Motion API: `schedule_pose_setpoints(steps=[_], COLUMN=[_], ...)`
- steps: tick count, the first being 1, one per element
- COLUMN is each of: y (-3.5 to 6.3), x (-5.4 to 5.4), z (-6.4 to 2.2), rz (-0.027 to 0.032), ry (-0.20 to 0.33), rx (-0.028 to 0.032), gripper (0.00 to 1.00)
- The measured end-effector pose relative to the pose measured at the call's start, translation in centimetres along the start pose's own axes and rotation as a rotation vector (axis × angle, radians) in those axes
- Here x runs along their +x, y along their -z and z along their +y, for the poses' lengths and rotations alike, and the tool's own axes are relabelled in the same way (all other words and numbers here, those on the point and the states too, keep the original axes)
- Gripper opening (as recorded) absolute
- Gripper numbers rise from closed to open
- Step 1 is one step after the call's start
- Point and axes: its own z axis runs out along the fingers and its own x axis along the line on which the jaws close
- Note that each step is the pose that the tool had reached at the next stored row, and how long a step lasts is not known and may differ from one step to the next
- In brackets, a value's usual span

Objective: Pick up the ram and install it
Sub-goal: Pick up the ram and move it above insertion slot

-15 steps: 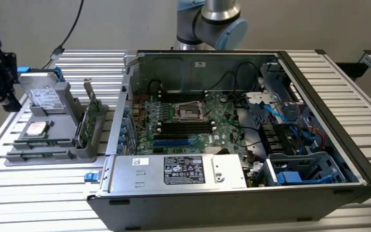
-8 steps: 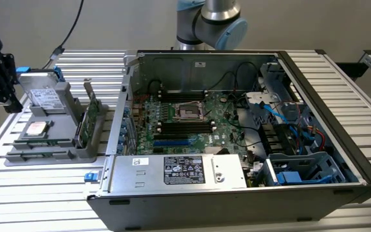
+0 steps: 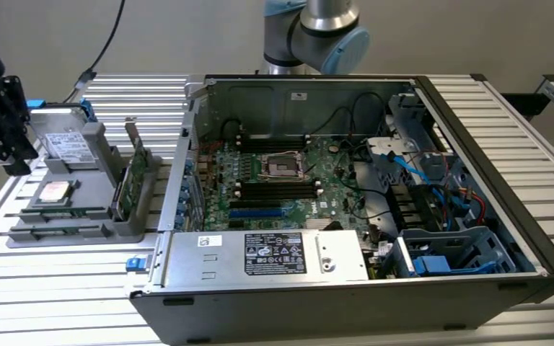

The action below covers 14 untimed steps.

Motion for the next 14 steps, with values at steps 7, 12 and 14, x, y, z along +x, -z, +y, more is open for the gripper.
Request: schedule_pose_setpoints(steps=[7, 12, 14], y=[-1.19, -2.10, -2.46], x=[-0.1, -0.1, -0.1], z=[0.52, 0.64, 0.63], rz=[0.0011, 0.0013, 0.0013], ry=[0.000, 0.000, 0.000], rx=[0.0096, 0.0096, 0.0096], gripper=[0.36, 0.36, 0.36])
